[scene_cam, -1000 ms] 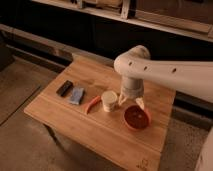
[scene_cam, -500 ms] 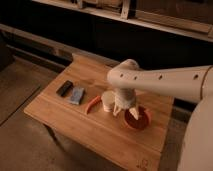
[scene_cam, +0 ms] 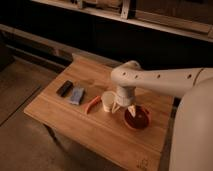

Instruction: Pick up the ceramic bowl

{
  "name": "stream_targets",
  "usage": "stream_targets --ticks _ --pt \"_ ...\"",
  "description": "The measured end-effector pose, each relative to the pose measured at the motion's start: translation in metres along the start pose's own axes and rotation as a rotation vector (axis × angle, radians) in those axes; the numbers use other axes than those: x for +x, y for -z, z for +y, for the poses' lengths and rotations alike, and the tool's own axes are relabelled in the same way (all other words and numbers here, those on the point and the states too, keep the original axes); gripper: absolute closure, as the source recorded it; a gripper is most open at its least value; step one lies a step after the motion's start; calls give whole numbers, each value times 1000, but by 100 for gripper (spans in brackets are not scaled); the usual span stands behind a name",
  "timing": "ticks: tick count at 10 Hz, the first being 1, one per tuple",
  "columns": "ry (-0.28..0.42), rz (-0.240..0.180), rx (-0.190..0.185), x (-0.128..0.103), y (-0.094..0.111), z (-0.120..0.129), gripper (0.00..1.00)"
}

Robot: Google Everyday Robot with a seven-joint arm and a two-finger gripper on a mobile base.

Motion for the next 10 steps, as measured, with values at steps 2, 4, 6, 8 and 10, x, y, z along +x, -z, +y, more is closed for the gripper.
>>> stream_targets --ticks 2,4,6,8,10 --pt "19 -1 -30 -9 2 3 35" --pt "20 24 -31 -10 -6 -6 35" --pt "5 42 -19 -8 -12 -18 35" --pt "-16 55 -4 -6 -15 -31 35" --pt "-35 65 4 -4 -20 -40 35"
